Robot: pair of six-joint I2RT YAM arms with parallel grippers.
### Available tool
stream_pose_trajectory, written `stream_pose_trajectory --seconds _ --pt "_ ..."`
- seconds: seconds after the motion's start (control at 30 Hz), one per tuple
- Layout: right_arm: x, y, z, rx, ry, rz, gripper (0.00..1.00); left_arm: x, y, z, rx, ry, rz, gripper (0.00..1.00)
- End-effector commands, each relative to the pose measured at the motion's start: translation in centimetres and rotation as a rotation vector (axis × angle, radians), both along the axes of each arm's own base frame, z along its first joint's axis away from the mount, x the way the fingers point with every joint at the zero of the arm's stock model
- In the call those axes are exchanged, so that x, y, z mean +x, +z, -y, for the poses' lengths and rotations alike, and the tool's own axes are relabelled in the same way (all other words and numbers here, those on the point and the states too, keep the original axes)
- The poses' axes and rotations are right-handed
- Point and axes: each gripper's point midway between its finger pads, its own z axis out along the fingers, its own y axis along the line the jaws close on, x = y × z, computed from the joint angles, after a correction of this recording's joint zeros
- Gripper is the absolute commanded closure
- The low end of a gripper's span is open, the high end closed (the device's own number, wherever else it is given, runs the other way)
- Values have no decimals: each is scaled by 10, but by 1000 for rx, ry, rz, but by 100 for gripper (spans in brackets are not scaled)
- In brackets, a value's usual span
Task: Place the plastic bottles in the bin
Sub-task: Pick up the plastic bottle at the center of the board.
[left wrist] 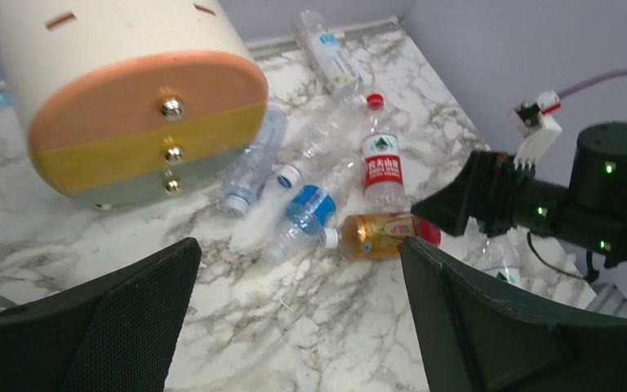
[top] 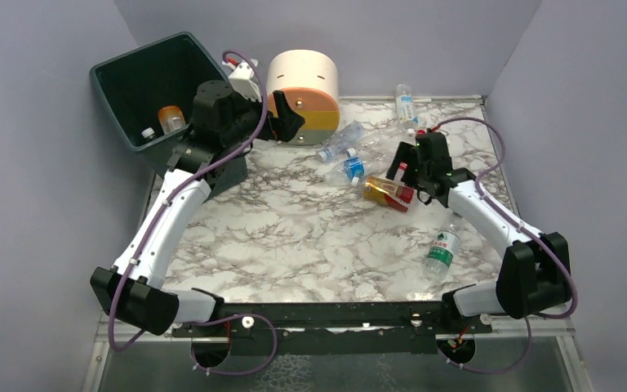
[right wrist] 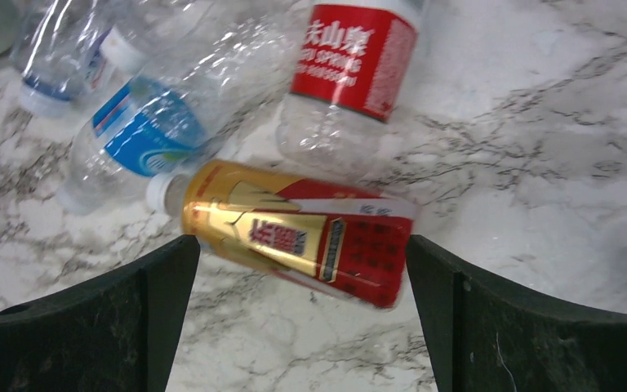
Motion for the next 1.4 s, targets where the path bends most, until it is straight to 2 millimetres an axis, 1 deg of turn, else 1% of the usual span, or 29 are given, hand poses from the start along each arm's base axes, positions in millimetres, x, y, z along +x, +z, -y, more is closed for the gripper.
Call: stream_pose_trajectory --seconds 0.0,0.07,0.2,0.33,0.4,0.47,0.6,0.7,0.83,1.07,1.2,1.37 --pt "15 -4 18 41 -55 38 0 -18 -13 18 2 -29 -17 1" --pt "21 -4 21 61 -58 58 0 -20 -23 24 8 -38 -35 1" --pt "30 -1 17 104 -35 137 0 -25 -36 36 28 -60 -56 1" --pt "34 -9 15 108 -19 159 0 -28 -40 44 40 -73 -59 1" --pt "34 -16 13 110 -5 154 0 -29 -42 47 46 -76 -60 1" --pt "33 -19 9 125 16 160 0 -29 -42 48 49 -80 -61 1" --pt "27 -27 2 153 51 158 0 -30 -47 50 64 -85 -69 1" --pt "23 -36 1 157 60 142 0 -29 -49 51 70 -85 -72 1" --pt "15 -38 -7 194 98 134 2 -29 -52 54 75 -88 -78 1" --pt "-10 -36 -14 224 166 133 3 -28 -55 55 90 -85 -82 1" --pt "-24 -42 -18 251 193 109 4 -26 -59 58 94 -88 -89 1" --pt "-37 -50 -23 273 219 75 4 -25 -57 62 96 -94 -87 1"
